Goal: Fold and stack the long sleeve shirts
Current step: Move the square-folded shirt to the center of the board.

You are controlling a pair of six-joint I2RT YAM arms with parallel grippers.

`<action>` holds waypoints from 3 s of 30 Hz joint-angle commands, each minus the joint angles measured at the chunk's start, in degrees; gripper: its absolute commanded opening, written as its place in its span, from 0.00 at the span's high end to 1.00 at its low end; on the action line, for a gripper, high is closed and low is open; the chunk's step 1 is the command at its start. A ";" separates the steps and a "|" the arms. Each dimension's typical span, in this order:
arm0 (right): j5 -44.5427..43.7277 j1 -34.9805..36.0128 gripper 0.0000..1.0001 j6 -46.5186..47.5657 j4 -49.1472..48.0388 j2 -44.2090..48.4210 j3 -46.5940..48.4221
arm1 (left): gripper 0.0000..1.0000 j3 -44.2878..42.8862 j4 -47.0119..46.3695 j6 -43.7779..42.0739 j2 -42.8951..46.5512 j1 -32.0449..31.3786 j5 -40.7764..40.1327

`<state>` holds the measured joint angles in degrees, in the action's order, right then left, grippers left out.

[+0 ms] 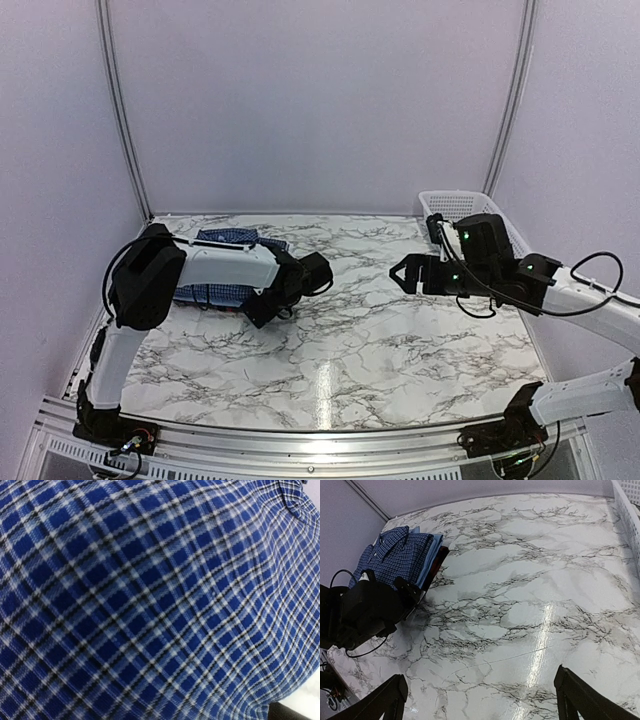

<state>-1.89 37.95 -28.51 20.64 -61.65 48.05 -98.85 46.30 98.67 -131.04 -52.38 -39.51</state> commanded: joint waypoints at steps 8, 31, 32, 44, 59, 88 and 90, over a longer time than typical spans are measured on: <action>0.03 -0.58 0.02 -1.70 -3.70 -4.90 2.23 | 0.01 1.93 3.02 -10.43 -0.17 10.60 4.47; 0.04 -0.57 0.01 -4.62 -9.36 -16.50 6.18 | 0.01 -9.72 -5.50 -36.63 -8.61 27.59 14.58; 0.09 -0.58 0.02 -4.62 -9.31 -16.83 6.44 | 0.01 -10.42 -5.84 -36.99 -9.08 27.81 15.49; 0.60 -0.60 0.01 -4.80 -8.01 -16.90 6.94 | 0.01 -16.35 -9.28 -33.35 -11.87 28.84 20.78; 0.40 -0.56 0.01 -4.65 -8.51 -16.97 6.36 | 0.01 -10.47 -12.56 -40.65 -5.74 29.22 21.90; -12.11 -0.57 0.01 -1.10 -8.90 -14.65 7.00 | 0.01 19.15 -24.81 -62.84 26.83 19.41 25.19; -15.80 -0.55 0.01 -1.36 -8.27 -12.90 6.17 | 0.01 21.86 -26.12 -64.91 30.49 18.98 27.03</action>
<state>-8.95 37.95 -29.98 12.05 -78.59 53.84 -81.14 23.38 39.64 -107.20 -32.93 -15.68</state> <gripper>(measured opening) 0.986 0.988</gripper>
